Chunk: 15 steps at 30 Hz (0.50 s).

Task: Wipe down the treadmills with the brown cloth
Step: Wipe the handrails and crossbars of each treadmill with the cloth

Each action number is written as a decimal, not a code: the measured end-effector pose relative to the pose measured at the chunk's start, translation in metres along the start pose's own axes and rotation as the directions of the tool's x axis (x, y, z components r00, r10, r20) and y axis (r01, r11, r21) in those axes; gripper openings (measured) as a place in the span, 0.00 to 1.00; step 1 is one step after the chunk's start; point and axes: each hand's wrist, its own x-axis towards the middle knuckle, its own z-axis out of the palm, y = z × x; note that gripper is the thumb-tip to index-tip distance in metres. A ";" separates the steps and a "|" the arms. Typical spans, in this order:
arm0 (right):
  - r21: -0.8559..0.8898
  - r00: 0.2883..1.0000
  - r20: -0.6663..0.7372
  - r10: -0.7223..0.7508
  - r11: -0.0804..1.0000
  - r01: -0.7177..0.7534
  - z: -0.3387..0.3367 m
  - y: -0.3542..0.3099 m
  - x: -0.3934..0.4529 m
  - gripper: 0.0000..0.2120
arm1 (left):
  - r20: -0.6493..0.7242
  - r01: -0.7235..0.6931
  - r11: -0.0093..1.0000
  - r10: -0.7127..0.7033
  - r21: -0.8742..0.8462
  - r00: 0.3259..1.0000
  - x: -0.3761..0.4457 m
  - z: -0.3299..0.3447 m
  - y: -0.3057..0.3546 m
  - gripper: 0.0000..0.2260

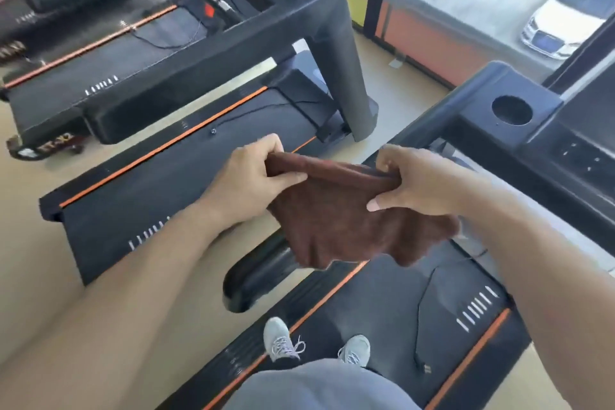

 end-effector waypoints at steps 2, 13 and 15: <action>-0.083 0.982 -0.180 -0.059 0.996 0.045 -0.026 -0.026 0.015 0.24 | -0.183 -0.017 0.996 0.033 0.092 0.983 0.005 -0.025 0.006 0.18; -0.357 0.543 -0.612 -0.574 0.814 0.458 0.019 -0.050 0.060 0.13 | -0.405 -0.080 0.991 0.118 0.111 0.907 -0.046 -0.046 -0.042 0.15; -0.413 0.581 -0.538 -0.610 0.792 0.449 0.054 -0.029 0.048 0.14 | -0.281 -0.058 0.983 0.106 0.176 0.954 -0.075 -0.019 -0.063 0.17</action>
